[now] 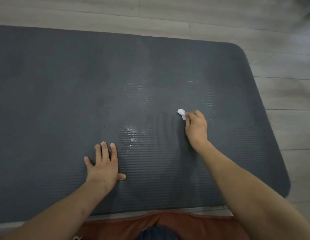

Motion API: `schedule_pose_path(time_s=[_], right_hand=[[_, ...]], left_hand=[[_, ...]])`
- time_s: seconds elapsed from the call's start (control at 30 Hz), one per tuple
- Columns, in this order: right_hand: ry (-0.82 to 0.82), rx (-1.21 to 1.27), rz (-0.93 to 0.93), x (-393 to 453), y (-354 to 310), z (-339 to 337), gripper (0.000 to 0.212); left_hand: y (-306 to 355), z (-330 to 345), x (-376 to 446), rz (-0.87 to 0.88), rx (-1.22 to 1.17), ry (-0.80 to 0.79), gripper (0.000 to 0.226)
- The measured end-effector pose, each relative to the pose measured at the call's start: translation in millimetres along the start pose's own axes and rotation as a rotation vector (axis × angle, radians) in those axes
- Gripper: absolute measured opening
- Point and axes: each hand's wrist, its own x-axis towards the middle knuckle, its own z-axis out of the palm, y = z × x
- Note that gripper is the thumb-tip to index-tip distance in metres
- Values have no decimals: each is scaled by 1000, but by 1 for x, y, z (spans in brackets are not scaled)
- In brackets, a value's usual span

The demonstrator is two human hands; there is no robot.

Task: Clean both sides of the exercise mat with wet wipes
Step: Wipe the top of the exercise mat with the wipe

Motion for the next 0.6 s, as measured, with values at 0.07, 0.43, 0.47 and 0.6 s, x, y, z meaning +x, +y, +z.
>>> schedule_pose_path(time_s=[0.07,0.43,0.47,0.6], right_hand=[[-99,74,-102,-49,-29,9,23],[-38,11,-95,7,-24,24,26],[-86,40,-175,-17,-39,24,24],[-559,170,-711,-97,-67,9,22]], left_hand=[[1,-1,-2,-5,1,-11,121],[-1,1,0,-4,-15,-8,121],[-1,1,0,-4,-24,-11,121],[-2,1,0,0,-28,-16,120]])
